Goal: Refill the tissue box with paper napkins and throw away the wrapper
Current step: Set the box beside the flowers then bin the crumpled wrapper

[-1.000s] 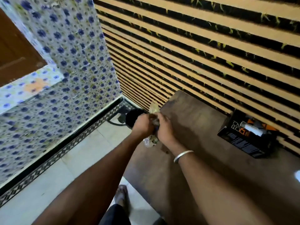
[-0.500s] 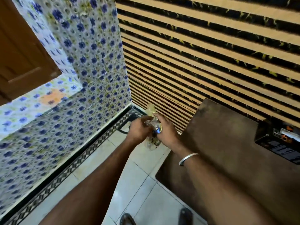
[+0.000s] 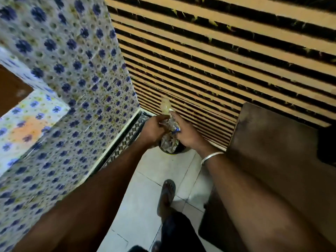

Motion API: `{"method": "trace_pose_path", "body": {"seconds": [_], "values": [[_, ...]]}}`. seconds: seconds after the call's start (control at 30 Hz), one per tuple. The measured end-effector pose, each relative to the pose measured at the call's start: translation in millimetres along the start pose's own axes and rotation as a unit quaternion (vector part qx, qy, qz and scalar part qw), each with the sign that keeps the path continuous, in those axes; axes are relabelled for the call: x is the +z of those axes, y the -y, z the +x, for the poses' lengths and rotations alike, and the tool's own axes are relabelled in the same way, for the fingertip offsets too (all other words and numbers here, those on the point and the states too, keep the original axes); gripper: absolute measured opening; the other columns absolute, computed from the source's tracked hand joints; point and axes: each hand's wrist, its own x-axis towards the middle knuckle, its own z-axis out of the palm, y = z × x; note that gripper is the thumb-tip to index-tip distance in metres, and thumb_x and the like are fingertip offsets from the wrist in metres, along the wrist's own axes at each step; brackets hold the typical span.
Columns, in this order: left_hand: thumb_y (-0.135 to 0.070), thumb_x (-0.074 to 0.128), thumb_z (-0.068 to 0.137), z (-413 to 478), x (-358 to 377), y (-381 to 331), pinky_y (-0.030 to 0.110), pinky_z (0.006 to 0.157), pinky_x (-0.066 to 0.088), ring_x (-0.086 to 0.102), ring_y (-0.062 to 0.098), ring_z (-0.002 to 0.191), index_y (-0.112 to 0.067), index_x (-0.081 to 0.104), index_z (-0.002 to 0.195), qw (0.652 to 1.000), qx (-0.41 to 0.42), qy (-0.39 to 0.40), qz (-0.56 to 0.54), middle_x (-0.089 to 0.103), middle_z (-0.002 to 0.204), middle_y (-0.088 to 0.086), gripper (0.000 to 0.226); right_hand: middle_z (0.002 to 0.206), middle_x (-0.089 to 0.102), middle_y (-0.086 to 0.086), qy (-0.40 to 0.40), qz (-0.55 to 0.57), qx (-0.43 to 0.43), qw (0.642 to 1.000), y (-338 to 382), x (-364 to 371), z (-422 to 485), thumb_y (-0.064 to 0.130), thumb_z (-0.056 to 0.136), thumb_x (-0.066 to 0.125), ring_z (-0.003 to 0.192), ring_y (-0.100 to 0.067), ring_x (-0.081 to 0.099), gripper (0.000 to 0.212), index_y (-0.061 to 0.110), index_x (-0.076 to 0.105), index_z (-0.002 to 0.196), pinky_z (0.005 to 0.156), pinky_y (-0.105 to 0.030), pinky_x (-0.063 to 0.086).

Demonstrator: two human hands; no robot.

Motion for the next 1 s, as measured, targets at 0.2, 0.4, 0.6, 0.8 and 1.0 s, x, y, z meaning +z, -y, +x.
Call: {"method": "trace_pose_path", "body": {"seconds": [0.2,0.4,0.6,0.8,1.0], "values": [[-0.006,0.061,0.084,101.9,14.2,22.3,0.019,0.079,0.045,0.07,0.021,0.094,-0.016,0.072,0.12,0.998,0.02,-0.008,0.06,0.076,0.111,0.009,0.039,0.103,0.071,-0.009,-0.141,-0.194,0.029,0.97,-23.9,3.9,86.7,0.007,0.081,0.067,0.094,-0.03,0.066,0.058,0.026,0.04,0.129,0.078,-0.041,0.056],[-0.029,0.058,0.085,190.3,72.9,93.8,0.033,0.085,0.056,0.073,0.023,0.094,-0.023,0.077,0.105,0.997,0.006,0.026,0.078,0.078,0.105,0.005,0.029,0.089,0.071,-0.009,-0.161,-0.138,0.06,0.975,-100.5,37.8,163.1,0.017,0.087,0.062,0.082,-0.028,0.068,0.033,0.016,0.057,0.12,0.072,-0.041,0.056],[-0.01,0.058,0.091,251.8,144.5,182.2,0.014,0.083,0.041,0.063,0.02,0.087,-0.003,0.075,0.101,0.997,-0.004,0.047,0.058,0.071,0.094,0.004,0.021,0.099,0.072,-0.018,-0.17,-0.057,0.171,0.969,-194.6,91.0,213.5,0.01,0.083,0.068,0.094,-0.036,0.066,0.021,0.001,0.068,0.102,0.084,-0.042,0.052],[-0.018,0.052,0.086,302.0,218.6,293.3,0.045,0.091,0.051,0.068,0.039,0.101,-0.002,0.073,0.1,0.99,-0.022,0.12,0.066,0.073,0.104,0.02,0.031,0.107,0.067,-0.01,-0.093,0.08,0.261,0.957,-289.6,153.2,262.9,0.003,0.091,0.057,0.098,-0.02,0.059,0.025,0.0,0.067,0.113,0.085,-0.023,0.041],[-0.008,0.054,0.094,333.8,264.0,364.4,0.033,0.092,0.042,0.059,0.039,0.118,0.002,0.059,0.125,0.962,-0.045,0.238,0.122,0.063,0.125,0.024,0.033,0.126,0.06,-0.023,0.024,0.1,0.328,0.939,-365.4,220.4,297.8,0.0,0.098,0.042,0.12,-0.035,0.056,0.032,-0.006,0.057,0.125,0.089,-0.03,0.045]]}}
